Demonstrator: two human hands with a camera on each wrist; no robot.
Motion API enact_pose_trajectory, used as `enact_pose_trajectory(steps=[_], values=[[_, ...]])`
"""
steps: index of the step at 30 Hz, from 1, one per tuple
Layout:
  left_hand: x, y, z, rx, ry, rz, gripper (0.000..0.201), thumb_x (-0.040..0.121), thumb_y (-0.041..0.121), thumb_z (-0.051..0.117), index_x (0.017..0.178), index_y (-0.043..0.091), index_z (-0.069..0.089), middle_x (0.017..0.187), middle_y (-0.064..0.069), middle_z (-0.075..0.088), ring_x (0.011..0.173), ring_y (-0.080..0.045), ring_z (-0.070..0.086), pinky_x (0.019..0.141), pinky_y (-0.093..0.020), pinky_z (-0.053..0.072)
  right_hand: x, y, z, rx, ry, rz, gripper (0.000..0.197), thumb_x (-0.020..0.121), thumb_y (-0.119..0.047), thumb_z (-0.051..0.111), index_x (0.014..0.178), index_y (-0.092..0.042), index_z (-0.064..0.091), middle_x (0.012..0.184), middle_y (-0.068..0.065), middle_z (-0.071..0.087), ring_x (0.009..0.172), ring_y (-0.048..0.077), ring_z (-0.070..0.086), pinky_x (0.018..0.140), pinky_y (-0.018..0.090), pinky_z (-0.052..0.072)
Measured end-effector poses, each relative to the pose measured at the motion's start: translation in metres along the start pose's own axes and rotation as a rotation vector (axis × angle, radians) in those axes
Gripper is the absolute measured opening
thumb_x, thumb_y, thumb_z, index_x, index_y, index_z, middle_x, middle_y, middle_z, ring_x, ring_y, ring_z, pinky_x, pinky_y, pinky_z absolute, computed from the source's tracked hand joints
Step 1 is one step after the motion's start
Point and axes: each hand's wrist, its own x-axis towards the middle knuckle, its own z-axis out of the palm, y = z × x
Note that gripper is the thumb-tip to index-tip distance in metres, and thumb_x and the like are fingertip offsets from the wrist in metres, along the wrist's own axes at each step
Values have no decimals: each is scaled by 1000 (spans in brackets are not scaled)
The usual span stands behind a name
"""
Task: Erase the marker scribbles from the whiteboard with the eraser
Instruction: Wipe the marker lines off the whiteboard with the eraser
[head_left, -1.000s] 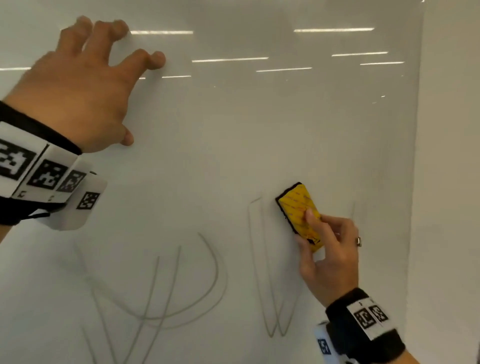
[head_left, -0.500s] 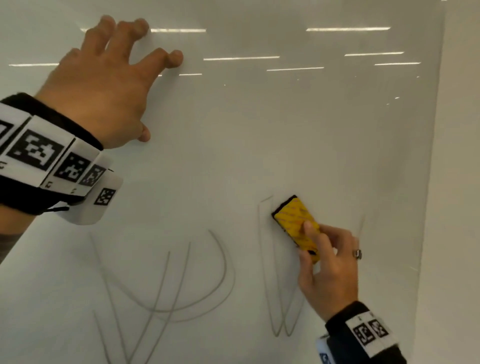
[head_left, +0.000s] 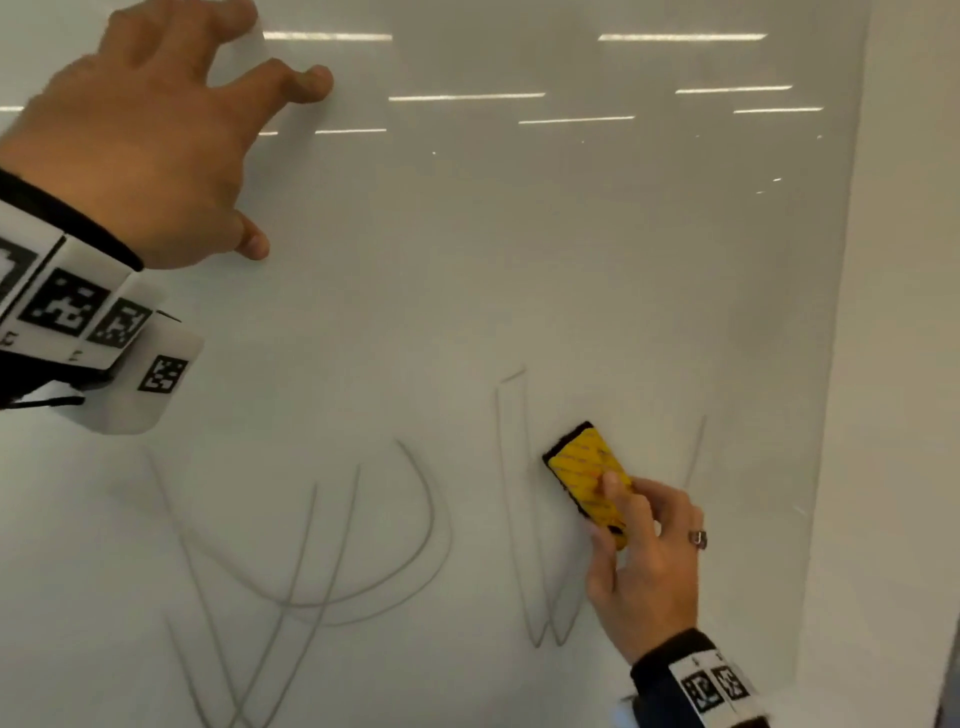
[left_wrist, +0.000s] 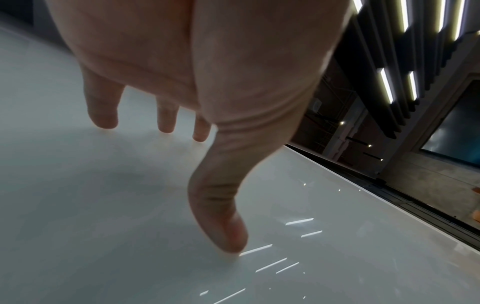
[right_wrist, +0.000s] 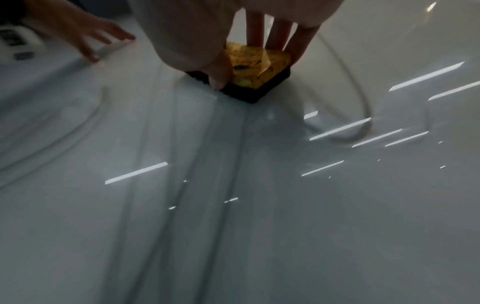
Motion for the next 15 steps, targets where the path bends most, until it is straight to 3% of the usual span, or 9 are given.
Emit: enact_pose_trajectory(steps=[3,5,7,10,13,15], values=[[3,-4,9,-66,-38,-38,152,38,12,100,138,72,3,156,15,14,143,-42,21,97,-72,40,50,47,-18,-38,104,188,41,84,-6,65,125,-7,59,113,23,50,94,38,50,83,45,45],[6,-2,14,-105,-70,-88,151,39,7,99,129,78,1,154,4,22,137,-50,28,94,-73,41,84,74,-30,-7,176,425,43,86,-7,71,127,-10,56,119,24,48,102,43,53,89,47,46],[9,2,16,-120,-103,-128,150,40,4,98,124,80,0,148,-11,33,127,-56,37,89,-74,43,90,75,-31,-10,208,507,45,86,-9,72,127,-13,54,122,23,47,105,44,52,91,50,47],[9,4,15,-138,-133,-155,148,41,4,98,132,77,7,140,-23,41,119,-58,43,84,-73,45,42,41,-14,-16,163,342,40,85,-12,67,124,-6,58,114,22,48,97,40,51,82,44,45],[10,4,16,-222,-142,-174,139,43,0,96,140,60,17,135,-27,45,115,-57,46,84,-73,45,-27,-5,-2,20,-15,146,45,80,-14,62,124,-8,59,112,15,49,94,36,48,79,43,46],[9,4,18,-290,-158,-248,134,48,-3,93,146,50,19,137,-26,45,119,-55,44,90,-72,42,-32,2,-5,32,-53,104,48,76,-10,65,123,-12,57,112,16,50,93,35,49,78,43,47]])
